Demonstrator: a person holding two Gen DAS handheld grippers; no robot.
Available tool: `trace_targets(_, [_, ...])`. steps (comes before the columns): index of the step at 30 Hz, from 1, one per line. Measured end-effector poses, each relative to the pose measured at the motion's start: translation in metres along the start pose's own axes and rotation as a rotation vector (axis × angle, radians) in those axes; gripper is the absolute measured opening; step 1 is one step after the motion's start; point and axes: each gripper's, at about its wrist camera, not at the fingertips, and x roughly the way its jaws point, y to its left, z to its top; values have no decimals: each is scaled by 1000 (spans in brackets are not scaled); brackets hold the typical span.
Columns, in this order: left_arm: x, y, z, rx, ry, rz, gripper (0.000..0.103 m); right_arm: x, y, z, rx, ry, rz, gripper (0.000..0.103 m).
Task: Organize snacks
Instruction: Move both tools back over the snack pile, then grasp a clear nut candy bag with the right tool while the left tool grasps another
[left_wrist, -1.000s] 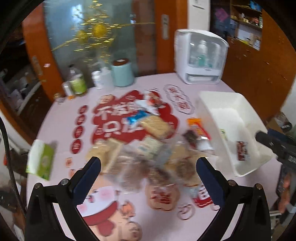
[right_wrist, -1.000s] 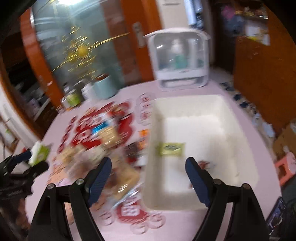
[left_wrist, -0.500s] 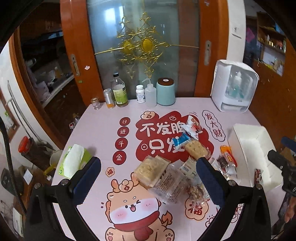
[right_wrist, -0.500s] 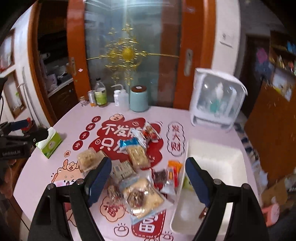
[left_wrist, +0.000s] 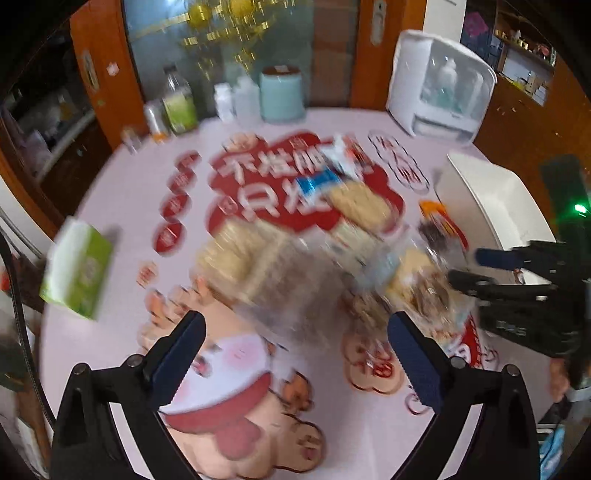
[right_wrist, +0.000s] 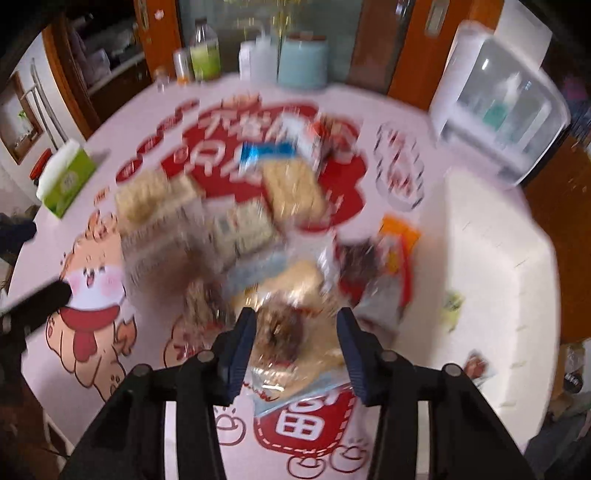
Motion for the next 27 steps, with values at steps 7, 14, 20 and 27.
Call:
trace_targets(7, [49,-2,-22,-198,101,-131,87,35,6,-7,2,63,21,46])
trace_targets(14, [76,0,-28,-368,146,-202,85,38,12,-9,-33,22,10,46])
trace_targets(20, [83,1,-23,-444,147,-220,85,39,12,-13,-40,5,11,46])
trace_targets(27, [90,-1,-25,-495,172,-224,85,37,2,-13,15,-10,34,52])
